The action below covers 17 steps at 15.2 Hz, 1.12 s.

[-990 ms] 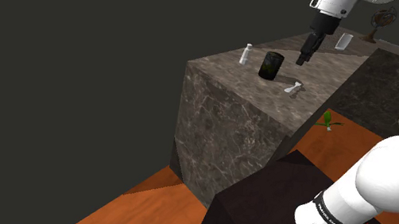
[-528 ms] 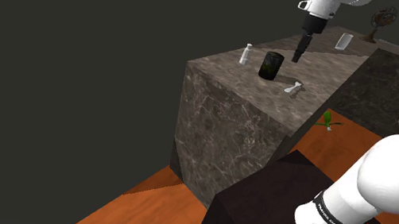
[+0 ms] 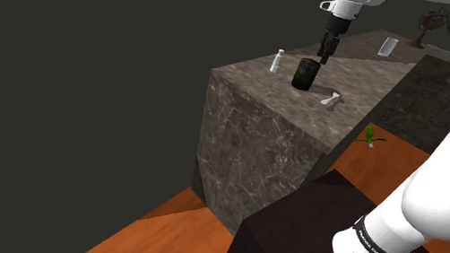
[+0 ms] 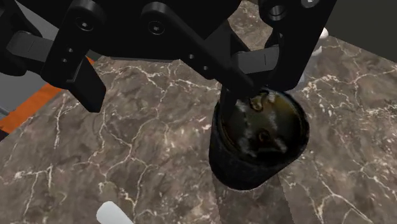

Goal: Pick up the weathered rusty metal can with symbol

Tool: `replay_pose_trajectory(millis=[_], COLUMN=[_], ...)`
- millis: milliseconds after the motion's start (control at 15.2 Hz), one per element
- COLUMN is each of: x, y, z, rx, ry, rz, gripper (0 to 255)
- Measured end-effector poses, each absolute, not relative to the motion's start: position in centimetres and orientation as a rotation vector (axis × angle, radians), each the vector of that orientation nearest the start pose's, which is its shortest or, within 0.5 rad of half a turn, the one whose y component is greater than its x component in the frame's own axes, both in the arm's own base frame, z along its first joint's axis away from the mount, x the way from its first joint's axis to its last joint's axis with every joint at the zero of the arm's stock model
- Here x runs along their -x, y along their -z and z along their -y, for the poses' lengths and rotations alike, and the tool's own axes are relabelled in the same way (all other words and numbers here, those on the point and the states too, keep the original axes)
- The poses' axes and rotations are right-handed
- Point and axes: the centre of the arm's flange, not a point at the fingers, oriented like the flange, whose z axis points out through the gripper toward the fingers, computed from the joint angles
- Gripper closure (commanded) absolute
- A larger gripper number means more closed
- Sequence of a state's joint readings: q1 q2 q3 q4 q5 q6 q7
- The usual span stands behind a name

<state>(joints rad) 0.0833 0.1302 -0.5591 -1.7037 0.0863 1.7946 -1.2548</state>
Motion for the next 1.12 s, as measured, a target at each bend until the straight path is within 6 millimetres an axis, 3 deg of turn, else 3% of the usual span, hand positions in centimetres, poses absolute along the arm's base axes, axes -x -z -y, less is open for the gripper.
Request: replay_pose_trajectory(millis=[462,990,1056,1122], x=[-61.6,-62.1,-62.2,-62.2], y=[-50.7,-46.7,-46.5,-46.4], z=[27.4,27.6,27.6,27.6], rx=[2.771,2.758,2.758,2.758], ry=[-0.002,-0.002,-0.002,-0.001], rz=[1.467,1.493,1.493,1.494], gripper=[0,0,255,255])
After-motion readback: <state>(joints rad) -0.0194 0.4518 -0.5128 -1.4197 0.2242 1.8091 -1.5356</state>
